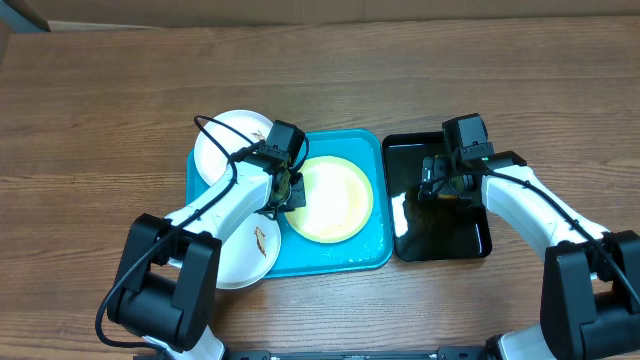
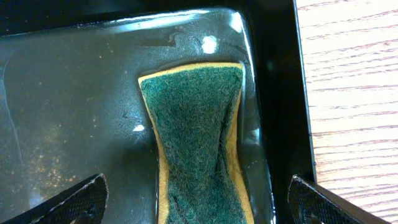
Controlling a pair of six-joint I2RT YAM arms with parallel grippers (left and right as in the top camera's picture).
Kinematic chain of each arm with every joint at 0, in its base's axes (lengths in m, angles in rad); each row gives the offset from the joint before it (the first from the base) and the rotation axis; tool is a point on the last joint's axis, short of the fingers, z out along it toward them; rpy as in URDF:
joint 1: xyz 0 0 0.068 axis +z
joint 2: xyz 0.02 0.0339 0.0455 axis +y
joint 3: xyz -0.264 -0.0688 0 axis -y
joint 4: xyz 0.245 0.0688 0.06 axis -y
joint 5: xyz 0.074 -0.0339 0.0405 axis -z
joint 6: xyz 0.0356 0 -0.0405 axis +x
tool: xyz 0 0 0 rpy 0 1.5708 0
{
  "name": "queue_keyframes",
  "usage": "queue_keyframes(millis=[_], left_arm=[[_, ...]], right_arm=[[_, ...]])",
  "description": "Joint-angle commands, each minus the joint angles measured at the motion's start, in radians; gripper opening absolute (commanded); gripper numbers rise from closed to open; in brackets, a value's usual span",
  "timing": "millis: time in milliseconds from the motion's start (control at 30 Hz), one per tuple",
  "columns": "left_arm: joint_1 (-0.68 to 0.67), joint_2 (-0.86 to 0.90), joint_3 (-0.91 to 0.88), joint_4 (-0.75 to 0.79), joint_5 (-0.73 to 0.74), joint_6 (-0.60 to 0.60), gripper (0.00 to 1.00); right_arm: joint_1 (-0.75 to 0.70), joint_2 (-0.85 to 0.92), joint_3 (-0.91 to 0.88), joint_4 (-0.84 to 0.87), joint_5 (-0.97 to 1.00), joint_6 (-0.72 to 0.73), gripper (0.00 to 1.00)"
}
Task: Clean dirty plates on tray and stack at the side
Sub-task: 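Lift the yellow plate off the teal tray with the left gripper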
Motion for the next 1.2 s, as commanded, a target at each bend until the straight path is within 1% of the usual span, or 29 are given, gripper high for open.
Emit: queue_keyframes(millis=[0,100,267,367,433,633,733,833,967,1167], left_arm=[[-0.005,0.013,0.017,-0.002,0.013,0.010,0.04],[0.000,0.007,0.055,-0.038,0.009,0.040,0.04],[0.001,-0.027,0.157,-0.117,-0.004,0.040,0.04],[0.001,-0.045,0.217,-0.145,-0.003,0.048,0.04],[0.001,-0.053,0.261,-0.170,-0.003,0.047,0.04],[0.001,-0.055,0.402,-0.278,-0.003,0.048,0.04],[0.001,-0.055,0.465,-0.313,0.008,0.047,0.04],[-0.004,-0.055,0.500,-0.311,0.053,0.047,0.04],[-0.023,-0.055,0.506,-0.256,0.072,0.047,0.04],[-0.066,-0.054,0.506,-0.138,0.071,0.047,0.04]], right_arm=[[-0.005,-0.042,0.071,-0.019,-0.003,0.054,0.95],[-0.005,-0.095,0.109,-0.043,-0.003,0.054,1.00],[-0.007,-0.153,0.123,-0.064,-0.002,0.054,1.00],[-0.026,-0.174,0.123,-0.076,-0.003,0.107,1.00],[-0.049,-0.187,0.124,-0.089,-0.023,0.133,1.00],[-0.156,-0.204,0.125,-0.108,-0.185,0.132,1.00],[-0.217,-0.204,0.125,-0.140,-0.187,0.132,1.00],[-0.274,-0.204,0.125,-0.170,-0.187,0.132,1.00],[-0.329,-0.201,0.125,-0.204,-0.188,0.133,1.00],[-0.345,-0.196,0.110,-0.234,-0.187,0.133,1.00]])
